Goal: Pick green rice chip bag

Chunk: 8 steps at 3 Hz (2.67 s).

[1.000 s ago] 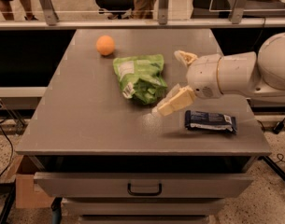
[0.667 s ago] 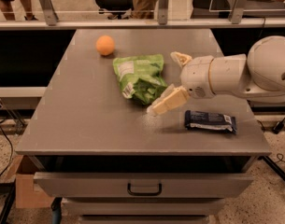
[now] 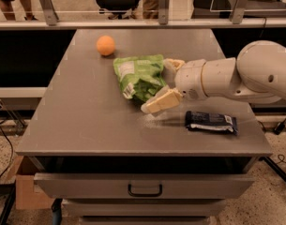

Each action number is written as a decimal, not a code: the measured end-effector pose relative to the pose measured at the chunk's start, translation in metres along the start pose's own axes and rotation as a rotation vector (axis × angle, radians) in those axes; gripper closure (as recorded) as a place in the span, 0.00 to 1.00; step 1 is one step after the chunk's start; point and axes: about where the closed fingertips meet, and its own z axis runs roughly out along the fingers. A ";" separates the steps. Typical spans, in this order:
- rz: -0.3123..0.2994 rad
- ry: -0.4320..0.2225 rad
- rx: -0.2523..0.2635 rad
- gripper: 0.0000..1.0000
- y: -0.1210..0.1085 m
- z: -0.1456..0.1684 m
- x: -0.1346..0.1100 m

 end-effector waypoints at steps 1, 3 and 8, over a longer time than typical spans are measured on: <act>0.009 -0.010 -0.022 0.39 0.004 0.006 0.001; 0.014 -0.023 -0.049 0.93 0.010 0.009 0.000; -0.046 -0.343 -0.138 1.00 0.003 -0.045 -0.106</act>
Offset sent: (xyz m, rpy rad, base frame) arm -0.0054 0.0104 -0.0084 0.0243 0.0317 0.0587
